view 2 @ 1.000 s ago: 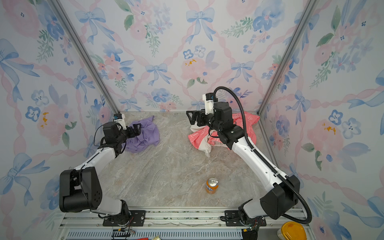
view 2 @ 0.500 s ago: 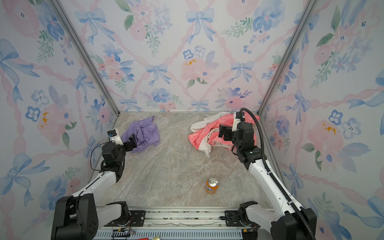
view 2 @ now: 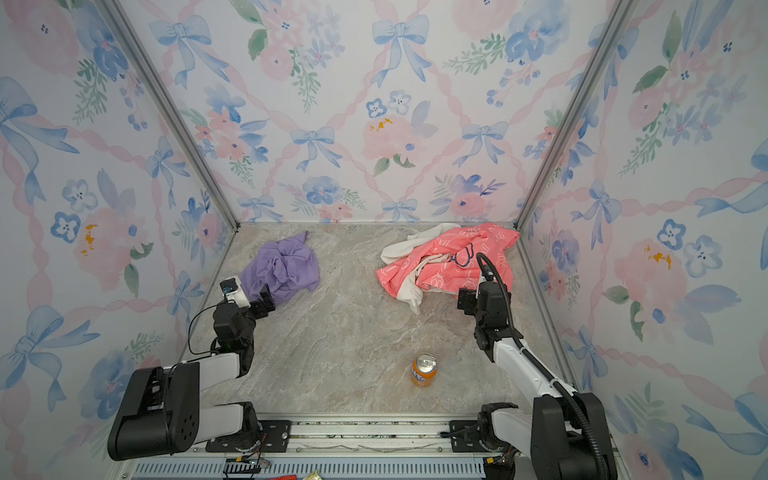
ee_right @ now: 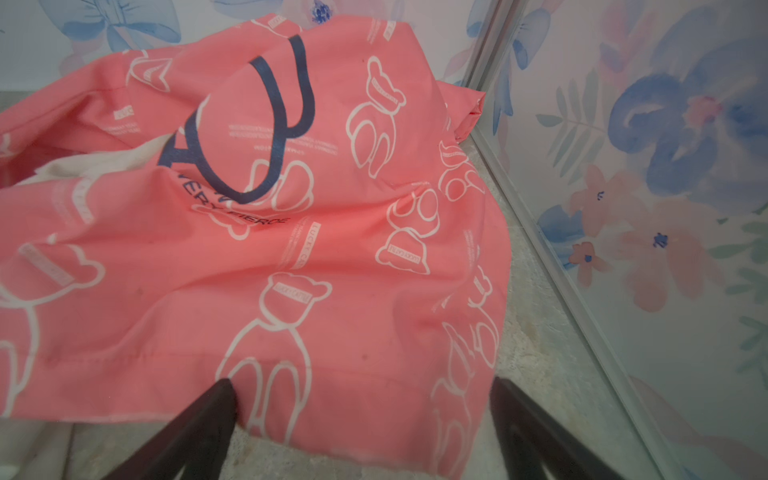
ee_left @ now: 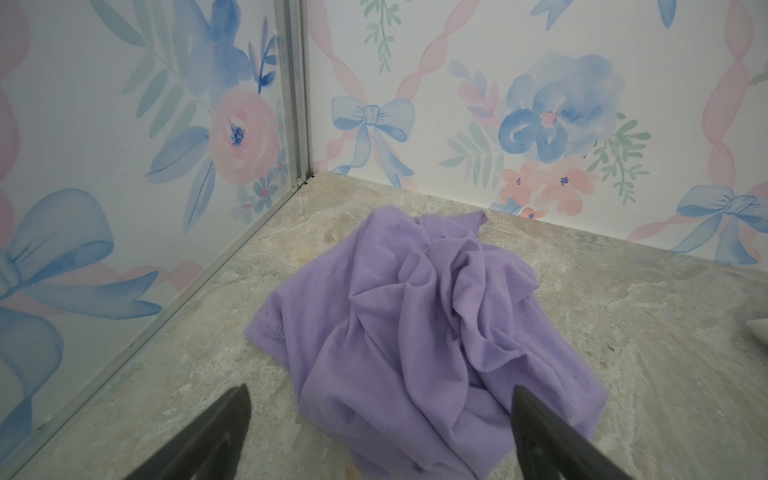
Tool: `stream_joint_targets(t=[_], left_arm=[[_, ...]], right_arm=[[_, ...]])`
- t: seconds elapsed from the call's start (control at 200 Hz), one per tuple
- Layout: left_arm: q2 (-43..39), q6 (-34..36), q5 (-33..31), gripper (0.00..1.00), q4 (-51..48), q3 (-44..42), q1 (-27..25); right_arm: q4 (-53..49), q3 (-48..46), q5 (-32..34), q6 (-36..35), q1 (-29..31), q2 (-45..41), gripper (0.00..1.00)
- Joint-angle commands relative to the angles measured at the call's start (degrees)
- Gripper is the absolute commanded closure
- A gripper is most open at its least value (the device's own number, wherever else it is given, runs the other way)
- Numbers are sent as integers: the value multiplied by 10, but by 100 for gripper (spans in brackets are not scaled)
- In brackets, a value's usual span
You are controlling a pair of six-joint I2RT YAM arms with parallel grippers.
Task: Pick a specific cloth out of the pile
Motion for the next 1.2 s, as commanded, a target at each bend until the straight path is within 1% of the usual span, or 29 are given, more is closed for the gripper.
stream_joint_targets(t=[0.0,0.185,0.28,0.355,0.415,0.505,0.565,0.605,0.65,0.755,0.835,0.92,1.03,1.135,1.195], left_arm=[[17,12,-2,2,56,-12,4],[28,12,7,2,57,-5,6],[27,14,14,2,57,-6,6],[30,20,33,2,57,-4,7],[33,22,45,2,57,-3,6],[35,-7,55,2,58,-2,6],[42,-10,50,2,58,3,1],[51,-10,51,2,59,9,0],[59,-10,56,2,59,15,0],[67,-13,71,2,58,21,-3],[74,-13,75,2,58,27,-7],[82,-13,84,2,59,33,-11],[86,-10,70,2,59,35,-21],[95,2,64,2,63,39,-37],[106,11,60,2,63,47,-45]], right_arm=[[106,-13,-12,-15,-16,36,3],[166,-13,-63,-18,-24,105,3],[205,-14,-75,-15,-25,133,3],[164,13,-79,-13,-25,146,3],[164,20,-88,-15,-25,156,3],[161,23,-94,-16,-25,158,3],[164,21,-95,-15,-26,155,3],[195,6,-92,-8,-25,154,3],[263,-22,-94,-7,-25,161,3],[337,-56,-67,-2,-19,179,3],[325,-51,-61,0,-19,179,3],[311,-43,-70,-7,-17,182,3],[329,-44,-79,-16,-10,196,3],[326,-44,-79,-17,-10,196,3],[330,-46,-94,-23,-10,197,3]])
